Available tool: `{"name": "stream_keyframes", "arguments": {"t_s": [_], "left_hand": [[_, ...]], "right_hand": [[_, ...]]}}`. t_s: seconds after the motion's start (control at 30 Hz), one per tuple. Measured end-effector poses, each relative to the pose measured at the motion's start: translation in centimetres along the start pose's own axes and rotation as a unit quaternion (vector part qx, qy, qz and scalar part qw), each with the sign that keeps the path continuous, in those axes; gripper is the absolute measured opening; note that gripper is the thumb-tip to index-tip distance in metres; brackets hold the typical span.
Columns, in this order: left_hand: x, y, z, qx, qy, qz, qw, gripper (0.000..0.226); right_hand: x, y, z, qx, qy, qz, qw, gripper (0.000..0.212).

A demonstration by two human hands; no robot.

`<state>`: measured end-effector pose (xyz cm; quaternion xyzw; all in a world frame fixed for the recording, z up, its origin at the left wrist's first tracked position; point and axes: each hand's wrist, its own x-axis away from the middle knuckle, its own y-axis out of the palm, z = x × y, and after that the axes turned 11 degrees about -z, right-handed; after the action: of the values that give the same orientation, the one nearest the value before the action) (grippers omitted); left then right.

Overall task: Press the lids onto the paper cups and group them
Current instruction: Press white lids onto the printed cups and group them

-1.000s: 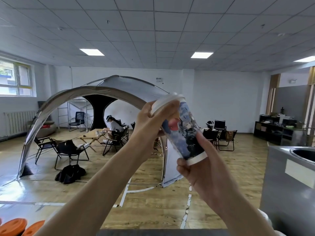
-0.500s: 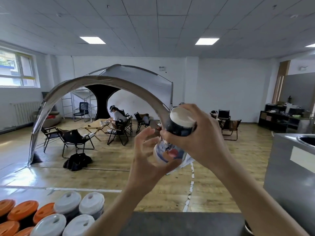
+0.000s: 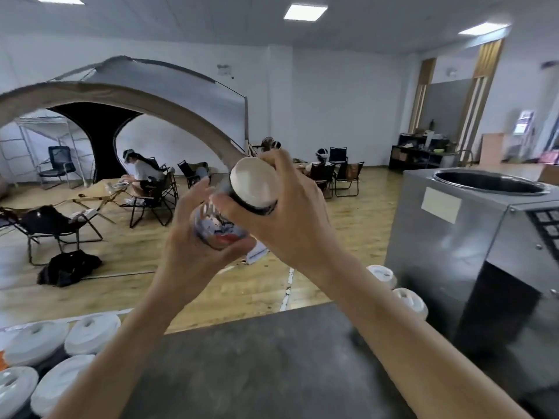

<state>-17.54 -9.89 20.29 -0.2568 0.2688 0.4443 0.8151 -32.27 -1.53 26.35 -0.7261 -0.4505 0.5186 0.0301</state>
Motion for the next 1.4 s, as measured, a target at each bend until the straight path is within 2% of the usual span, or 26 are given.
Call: {"name": "stream_keyframes", "arguments": {"t_s": [0.07,0.13,0.2,0.27,0.3,0.37,0.47,0.53,0.67,0.8,0.9,1.07,1.23,1.33,1.4], "left_hand": [[0.0,-0.2,0.4,0.118,-0.037,0.005,0.992,0.068],[-0.1,0.3,0.3,0.194,-0.107,-0.004,0.975,0.063],[-0.3,1.7,0.1,0.131,-0.109,0.005,0.985,0.051],[0.1,3.6,-0.7,0.043,-0.057,0.005,0.997,0.040],[0.5,4.6,-1.3,0.013,-0.034,-0.021,0.999,0.040],[1.9,6.9,-2.8,-0.041,-0.020,-0.125,0.991,0.056],[5.1,11.3,-5.4,-0.028,-0.062,-0.248,0.966,0.088],[6.9,14.6,-7.3,0.010,-0.110,-0.292,0.950,0.088],[9.6,21.4,-10.9,0.003,-0.168,-0.357,0.919,0.089],[11.1,27.1,-12.5,0.017,-0.179,-0.391,0.903,0.085],[12.0,29.0,-13.6,0.003,-0.177,-0.410,0.895,0.070],[13.6,28.1,-15.9,-0.058,-0.210,-0.421,0.880,0.057],[14.0,26.8,-17.2,-0.081,-0.219,-0.396,0.888,0.050],[14.9,25.8,-17.5,-0.097,-0.225,-0.383,0.890,0.047],[15.8,24.5,-17.4,-0.108,-0.235,-0.360,0.896,0.045]], "right_hand": [[2.0,-0.2,1.6,-0.088,0.031,0.012,0.996,0.066],[4.3,0.0,3.1,-0.148,0.077,-0.015,0.986,0.068],[6.8,0.8,4.9,-0.174,0.121,-0.051,0.976,0.071],[9.4,1.5,6.8,-0.194,0.161,-0.071,0.965,0.072],[10.8,1.6,7.8,-0.194,0.178,-0.077,0.961,0.072],[14.0,1.4,9.9,-0.174,0.216,-0.078,0.958,0.068],[20.0,0.7,12.8,-0.158,0.287,-0.058,0.943,0.068],[23.8,-0.1,14.8,-0.144,0.333,-0.033,0.931,0.070],[29.6,-2.3,18.9,-0.105,0.413,0.006,0.905,0.076],[32.8,-4.1,22.8,-0.020,0.463,0.032,0.886,0.075],[33.9,-5.3,25.0,0.006,0.496,0.062,0.866,0.071],[34.0,-5.7,26.6,0.025,0.503,0.083,0.860,0.070],[34.1,-5.1,24.8,-0.011,0.497,0.111,0.861,0.088],[35.1,-3.6,22.4,-0.023,0.507,0.176,0.844,0.064],[35.7,-2.1,20.7,-0.011,0.503,0.189,0.843,0.049]]}}
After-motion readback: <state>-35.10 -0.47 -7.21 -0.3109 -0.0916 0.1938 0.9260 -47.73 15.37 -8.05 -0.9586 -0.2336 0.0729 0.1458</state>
